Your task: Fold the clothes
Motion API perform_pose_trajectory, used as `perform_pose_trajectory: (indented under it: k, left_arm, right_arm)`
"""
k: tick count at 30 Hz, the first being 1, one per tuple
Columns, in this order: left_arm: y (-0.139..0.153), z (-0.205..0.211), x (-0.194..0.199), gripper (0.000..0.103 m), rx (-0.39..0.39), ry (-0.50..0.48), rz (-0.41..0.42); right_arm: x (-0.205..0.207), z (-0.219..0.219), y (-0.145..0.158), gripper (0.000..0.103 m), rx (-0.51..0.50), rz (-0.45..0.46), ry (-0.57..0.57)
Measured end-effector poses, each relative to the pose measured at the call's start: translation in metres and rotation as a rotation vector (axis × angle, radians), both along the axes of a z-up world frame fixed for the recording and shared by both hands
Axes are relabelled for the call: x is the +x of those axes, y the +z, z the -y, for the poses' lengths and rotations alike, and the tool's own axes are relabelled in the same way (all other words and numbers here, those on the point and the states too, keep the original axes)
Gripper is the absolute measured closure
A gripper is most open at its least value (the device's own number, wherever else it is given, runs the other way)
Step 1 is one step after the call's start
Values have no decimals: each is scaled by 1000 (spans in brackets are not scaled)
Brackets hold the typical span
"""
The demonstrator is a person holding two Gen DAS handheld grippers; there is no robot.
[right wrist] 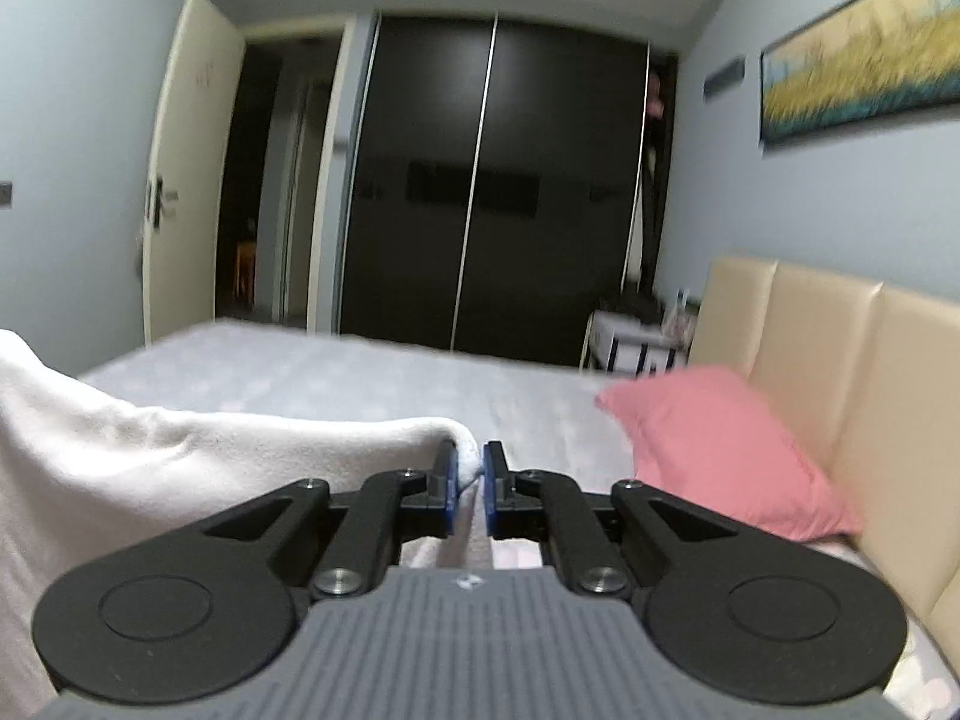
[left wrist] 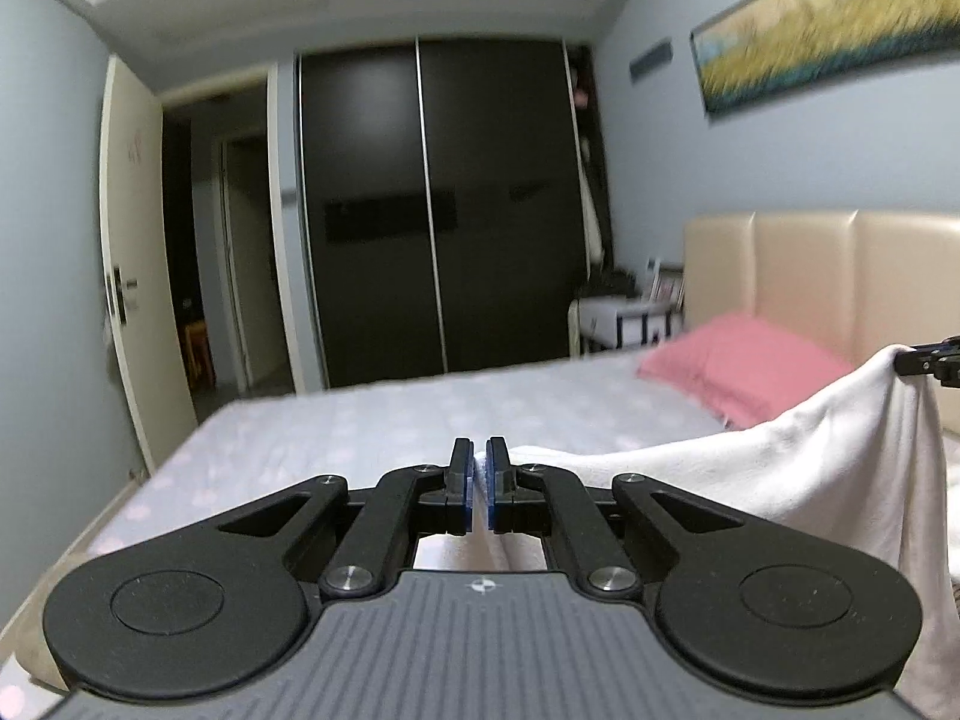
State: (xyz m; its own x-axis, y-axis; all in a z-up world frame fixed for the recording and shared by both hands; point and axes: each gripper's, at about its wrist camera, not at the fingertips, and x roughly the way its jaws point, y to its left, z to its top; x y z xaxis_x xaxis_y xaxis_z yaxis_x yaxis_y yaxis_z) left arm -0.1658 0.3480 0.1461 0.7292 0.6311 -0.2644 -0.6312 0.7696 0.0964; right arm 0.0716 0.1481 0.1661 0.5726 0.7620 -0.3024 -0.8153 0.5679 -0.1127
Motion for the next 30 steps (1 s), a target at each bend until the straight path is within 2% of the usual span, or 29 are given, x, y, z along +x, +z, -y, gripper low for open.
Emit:
perform_pose_trajectory:
  k: [4, 8, 11, 15, 19, 20, 21, 23, 24, 30]
  left_arm:
    - [-41, -39, 34, 101, -70, 1, -63]
    - [-90, -65, 44, 101, -104, -1, -156]
    - [-118, -84, 54, 101, -138, 3, -211]
    - [-141, -100, 61, 101, -166, 23, -238]
    - [-151, -108, 77, 100, -185, 17, -251]
    - [-154, -109, 81, 99, -195, 14, -266]
    - [-158, -110, 83, 93, -209, 19, -291]
    - [-166, -112, 83, 82, -223, 48, -338]
    - [-169, -113, 82, 78, -229, 58, -354]
    - [-171, -113, 55, 72, -259, 74, -375]
  right_arm:
    - [37, -41, -48, 93, -73, -98, 0]
    - [64, -71, -102, 93, -140, -175, -21]
    - [80, -94, -132, 93, -198, -216, -27]
    - [88, -118, -163, 93, -249, -231, -31]
    - [95, -139, -175, 93, -257, -231, -47]
    - [98, -143, -178, 91, -264, -246, -55]
    - [101, -146, -181, 87, -275, -267, -65]
    - [107, -151, -188, 57, -296, -308, -92]
    - [109, -150, -191, 54, -299, -320, -116]
    - [121, -128, -192, 54, -340, -369, -150]
